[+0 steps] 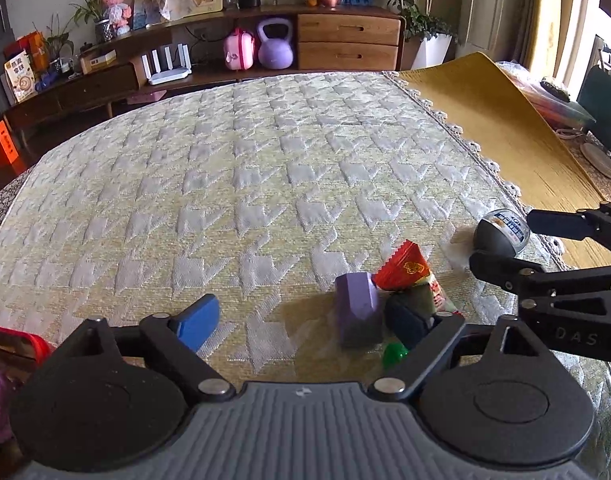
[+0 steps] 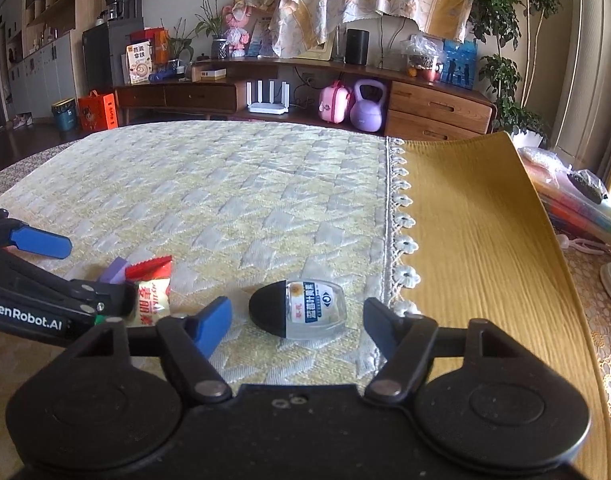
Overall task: Organize rigid objects
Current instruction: 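Grasp the black mouse with the right tool while the left tool grasps the purple block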
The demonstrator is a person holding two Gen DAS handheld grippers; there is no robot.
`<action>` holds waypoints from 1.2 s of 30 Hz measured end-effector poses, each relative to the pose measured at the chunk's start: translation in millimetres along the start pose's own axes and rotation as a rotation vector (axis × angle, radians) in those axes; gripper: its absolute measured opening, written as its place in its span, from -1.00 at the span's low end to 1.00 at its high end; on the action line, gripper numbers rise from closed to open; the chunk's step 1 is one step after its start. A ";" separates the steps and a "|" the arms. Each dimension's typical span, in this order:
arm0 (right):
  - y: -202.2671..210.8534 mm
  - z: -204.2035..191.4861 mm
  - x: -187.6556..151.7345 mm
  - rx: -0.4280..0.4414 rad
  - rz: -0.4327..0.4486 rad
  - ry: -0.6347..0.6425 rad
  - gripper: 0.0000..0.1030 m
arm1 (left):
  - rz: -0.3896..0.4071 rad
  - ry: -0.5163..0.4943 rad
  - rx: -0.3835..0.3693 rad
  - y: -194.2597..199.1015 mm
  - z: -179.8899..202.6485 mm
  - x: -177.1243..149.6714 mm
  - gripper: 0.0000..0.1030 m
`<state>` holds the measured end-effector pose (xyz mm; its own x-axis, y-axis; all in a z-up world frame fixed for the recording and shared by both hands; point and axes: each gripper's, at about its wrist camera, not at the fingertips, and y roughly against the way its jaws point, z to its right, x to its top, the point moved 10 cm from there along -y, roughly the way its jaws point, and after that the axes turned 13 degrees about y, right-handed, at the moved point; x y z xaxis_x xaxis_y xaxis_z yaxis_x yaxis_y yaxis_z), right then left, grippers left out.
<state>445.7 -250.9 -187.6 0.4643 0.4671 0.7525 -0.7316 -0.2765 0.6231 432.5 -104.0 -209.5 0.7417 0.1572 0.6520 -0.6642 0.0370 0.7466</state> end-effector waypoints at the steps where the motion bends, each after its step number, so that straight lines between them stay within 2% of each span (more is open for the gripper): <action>1: -1.6 0.1 -1.1 0.003 -0.004 -0.011 0.22 | 0.005 -0.007 -0.009 1.0 2.4 -0.2 0.48; 2: -1.8 0.6 -1.5 0.003 0.003 -0.022 0.21 | 0.009 -0.014 -0.016 2.0 4.7 -0.3 0.40; 4: -1.8 0.7 -1.4 0.001 0.008 -0.024 0.11 | 0.019 -0.026 -0.032 3.8 11.0 0.7 0.02; 5: -1.4 0.0 -1.2 0.000 0.011 -0.023 0.05 | 0.022 -0.029 -0.038 4.5 12.7 0.8 -0.08; 6: -0.7 0.0 -1.5 -0.003 0.012 -0.026 0.03 | 0.024 -0.029 -0.042 5.1 14.3 2.8 -0.29; 7: -0.2 0.2 -1.7 -0.004 0.013 -0.030 0.03 | 0.023 -0.027 -0.046 5.5 14.8 3.6 -0.41; 9: 1.0 1.6 -1.9 -0.007 0.012 -0.039 0.03 | 0.016 -0.021 -0.054 5.3 14.1 4.7 -0.49; 10: 2.3 1.9 -2.4 -0.012 0.012 -0.044 0.03 | 0.014 -0.022 -0.054 5.5 13.9 5.0 -0.60; 19: 30.7 -5.4 -4.0 0.000 0.018 -0.092 0.03 | -0.018 0.042 -0.043 25.1 -1.2 2.0 -0.60; 36: 138.0 -65.4 29.5 0.099 0.090 -0.083 0.03 | 0.018 0.085 -0.064 134.9 -24.6 -7.0 -0.60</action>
<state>325.8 -220.4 -93.3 0.4419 0.3670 0.8186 -0.7209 -0.3977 0.5675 335.4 -75.9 -116.5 0.7211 0.2419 0.6493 -0.6836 0.0959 0.7235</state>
